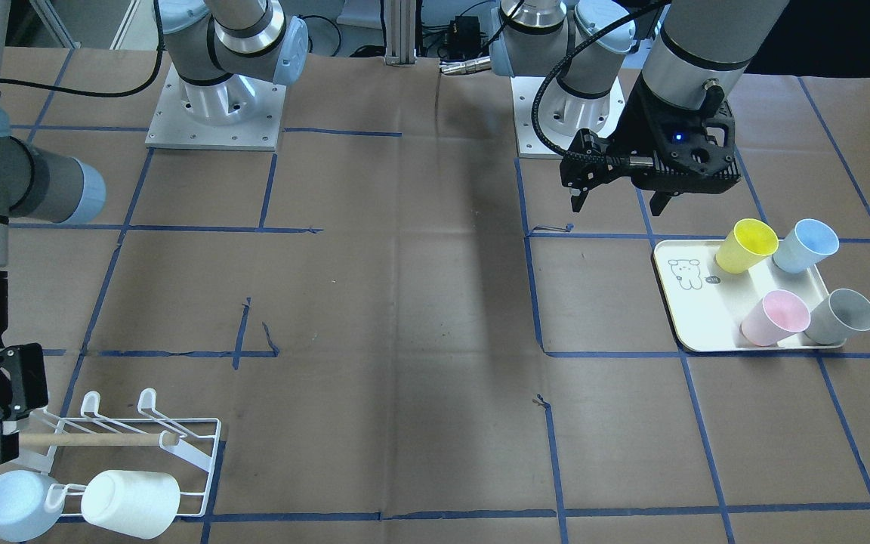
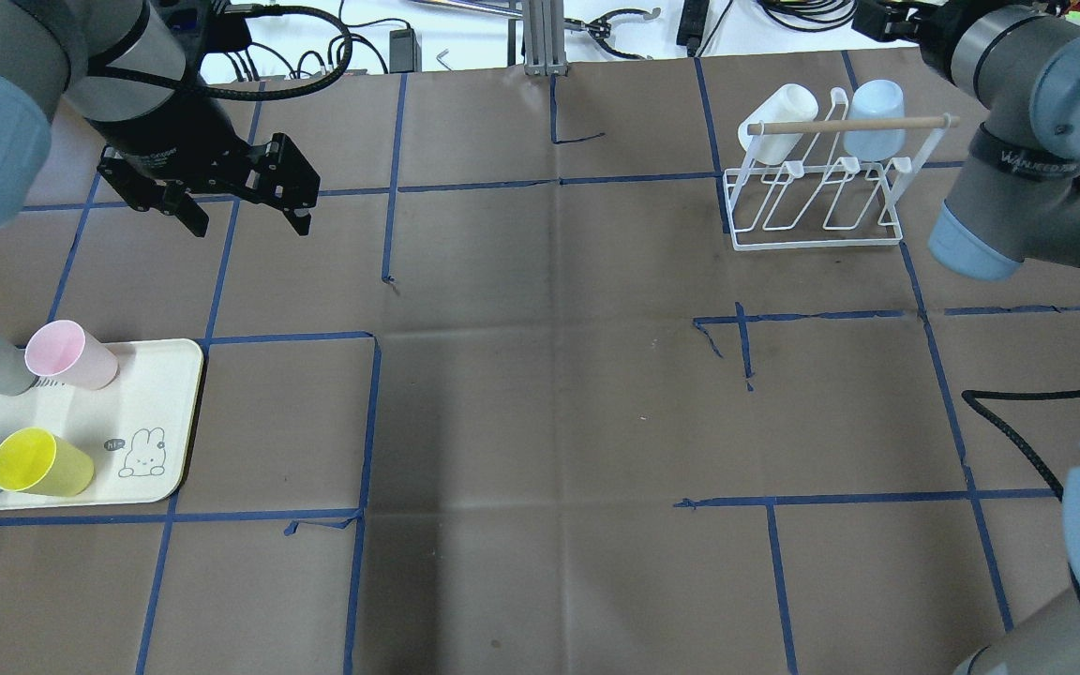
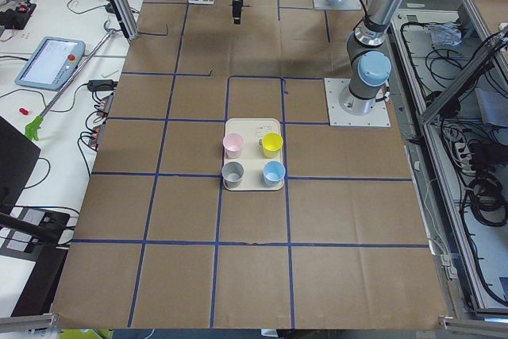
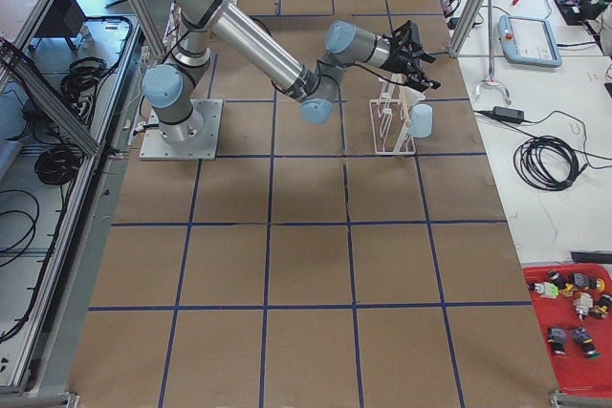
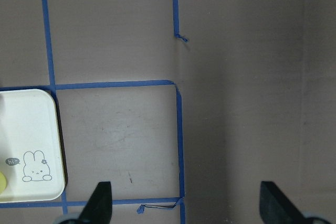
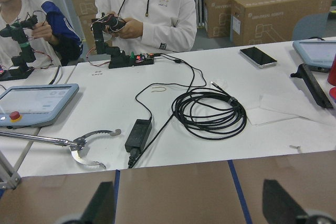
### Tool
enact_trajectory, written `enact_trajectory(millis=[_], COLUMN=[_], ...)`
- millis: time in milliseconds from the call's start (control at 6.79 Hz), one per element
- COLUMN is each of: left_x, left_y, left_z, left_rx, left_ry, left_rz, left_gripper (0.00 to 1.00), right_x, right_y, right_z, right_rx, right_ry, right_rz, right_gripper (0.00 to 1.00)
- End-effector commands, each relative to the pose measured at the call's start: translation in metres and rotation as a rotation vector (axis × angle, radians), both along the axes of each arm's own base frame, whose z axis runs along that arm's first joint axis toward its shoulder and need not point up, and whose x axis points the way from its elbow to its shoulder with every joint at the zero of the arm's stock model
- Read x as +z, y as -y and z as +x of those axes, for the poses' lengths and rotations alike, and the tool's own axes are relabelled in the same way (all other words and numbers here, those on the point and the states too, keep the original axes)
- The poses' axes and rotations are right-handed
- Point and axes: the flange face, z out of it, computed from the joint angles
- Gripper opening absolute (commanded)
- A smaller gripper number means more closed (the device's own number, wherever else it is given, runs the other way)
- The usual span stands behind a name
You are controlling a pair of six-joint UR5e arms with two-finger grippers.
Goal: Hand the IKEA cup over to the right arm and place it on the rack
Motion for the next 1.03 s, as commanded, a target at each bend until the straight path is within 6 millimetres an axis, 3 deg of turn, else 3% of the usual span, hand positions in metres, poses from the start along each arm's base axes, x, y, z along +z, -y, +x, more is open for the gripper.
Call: enact_trajectory(millis=[0, 295, 589, 736, 884], left_x=[0.000, 0.001, 0.001, 0.001, 0.001], left_y=[0.001, 0.000, 0.000, 0.001, 0.001], left_z=[0.001, 0.003, 0.004, 0.004, 0.004], left_rx=[0.002, 0.006, 0.005, 0.006, 0.005], left_ry=[0.003, 0.003, 0.005, 0.005, 0.002], left_rz=[-0.010, -0.013, -0.011, -0.011, -0.011], left_gripper=[0.99, 0.99, 0.99, 0.99, 0.99], right_x=[0.020, 0.026, 0.027, 0.031, 0.041], right_y=[-0.014, -0.030, -0.051, -0.061, -0.074], right_z=[0.028, 0.079, 0.115, 0.131, 0.130], right_rx=[0.004, 0.049, 0.066, 0.074, 0.046], right_ry=[-0.006, -0.025, -0.052, -0.038, -0.063], right_rz=[0.175, 0.375, 0.566, 0.658, 0.707], right_gripper=[1.00, 1.00, 1.00, 1.00, 1.00])
